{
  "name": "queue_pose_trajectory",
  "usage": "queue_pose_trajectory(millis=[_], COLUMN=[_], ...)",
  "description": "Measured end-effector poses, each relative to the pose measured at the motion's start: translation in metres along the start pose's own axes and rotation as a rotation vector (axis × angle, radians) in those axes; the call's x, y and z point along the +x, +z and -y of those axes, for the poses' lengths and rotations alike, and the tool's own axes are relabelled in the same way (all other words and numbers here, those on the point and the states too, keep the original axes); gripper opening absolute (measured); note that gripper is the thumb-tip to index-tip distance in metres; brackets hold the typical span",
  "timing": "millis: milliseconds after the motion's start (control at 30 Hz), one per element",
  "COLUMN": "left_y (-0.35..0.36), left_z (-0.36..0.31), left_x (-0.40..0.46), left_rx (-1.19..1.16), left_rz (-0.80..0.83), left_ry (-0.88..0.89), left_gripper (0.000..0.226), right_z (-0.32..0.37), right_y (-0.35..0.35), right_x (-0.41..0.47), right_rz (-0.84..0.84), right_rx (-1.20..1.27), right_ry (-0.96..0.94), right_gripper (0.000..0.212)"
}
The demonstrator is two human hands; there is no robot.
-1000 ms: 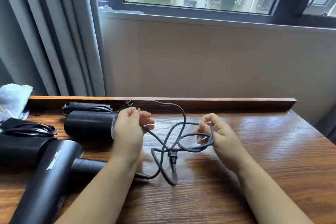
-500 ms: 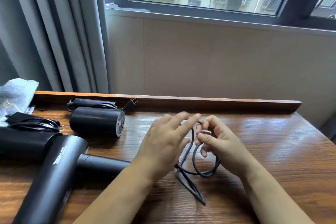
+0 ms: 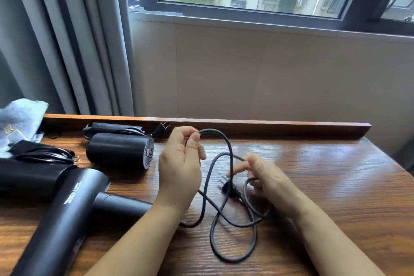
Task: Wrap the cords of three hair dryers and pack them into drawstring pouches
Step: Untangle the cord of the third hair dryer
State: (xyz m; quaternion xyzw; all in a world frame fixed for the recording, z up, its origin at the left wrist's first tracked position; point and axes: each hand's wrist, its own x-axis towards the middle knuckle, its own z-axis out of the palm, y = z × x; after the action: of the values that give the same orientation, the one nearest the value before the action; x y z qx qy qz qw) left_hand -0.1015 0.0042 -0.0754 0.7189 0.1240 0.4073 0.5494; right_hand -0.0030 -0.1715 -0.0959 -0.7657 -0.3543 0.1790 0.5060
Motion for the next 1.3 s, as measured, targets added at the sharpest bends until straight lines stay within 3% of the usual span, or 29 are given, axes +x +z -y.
queue_pose_trajectory(millis=[67,167,300,367,433,467,533,600,667,767,900,1000,1133,1300], left_y=[0.000,-0.001,0.003,0.002,0.001,0.002,0.007,0.013,0.015,0.014,0.017,0.018,0.019,0.021], left_z=[0.002,0.004,0.010,0.012,0.013,0.011,0.009,0.014,0.024,0.029,0.026,0.026,0.024,0.027], left_x=[0.004,0.011,0.008,0.006,0.005,0.003,-0.007,-0.015,-0.019,-0.019,-0.023,-0.023,-0.026,-0.026], left_rx=[-0.071,-0.212,-0.069,0.232,0.483,0.464,0.368,0.453,0.621,0.764,0.833,0.854,0.863,0.796], left_rz=[-0.098,-0.188,-0.137,-0.130,-0.061,0.068,0.431,0.688,0.788,0.803,0.796,0.785,0.747,0.693], left_ry=[-0.119,-0.221,-0.243,-0.040,0.367,0.536,0.688,0.630,0.481,0.325,0.274,0.251,0.209,0.158], left_gripper=[0.013,0.015,0.014,0.037,0.047,0.043,0.035,0.034,0.031,0.024,0.025,0.025,0.039,0.055], right_z=[0.001,-0.005,-0.013,-0.019,-0.021,-0.019,-0.015,-0.013,-0.016,-0.021,-0.021,-0.021,-0.024,-0.013], right_y=[0.000,0.000,0.004,0.003,0.003,0.003,0.002,0.001,0.000,0.001,0.000,0.000,-0.002,0.002], right_x=[0.000,0.004,0.008,0.009,0.010,0.009,0.008,0.008,0.010,0.012,0.015,0.014,0.017,0.013], right_rz=[0.079,0.105,0.004,-0.023,-0.042,-0.048,-0.049,-0.037,-0.079,-0.164,-0.124,-0.118,-0.240,-0.200], right_rx=[-0.027,-0.408,-0.448,-0.487,-0.499,-0.478,-0.459,-0.490,-0.440,-0.354,-0.408,-0.373,-0.259,0.265], right_ry=[0.016,-0.045,-0.048,-0.075,-0.069,-0.059,-0.046,-0.043,-0.014,0.024,0.092,0.110,0.177,0.221], right_gripper=[0.054,0.027,0.023,0.021,0.019,0.018,0.017,0.014,0.012,0.043,0.058,0.051,0.020,0.015])
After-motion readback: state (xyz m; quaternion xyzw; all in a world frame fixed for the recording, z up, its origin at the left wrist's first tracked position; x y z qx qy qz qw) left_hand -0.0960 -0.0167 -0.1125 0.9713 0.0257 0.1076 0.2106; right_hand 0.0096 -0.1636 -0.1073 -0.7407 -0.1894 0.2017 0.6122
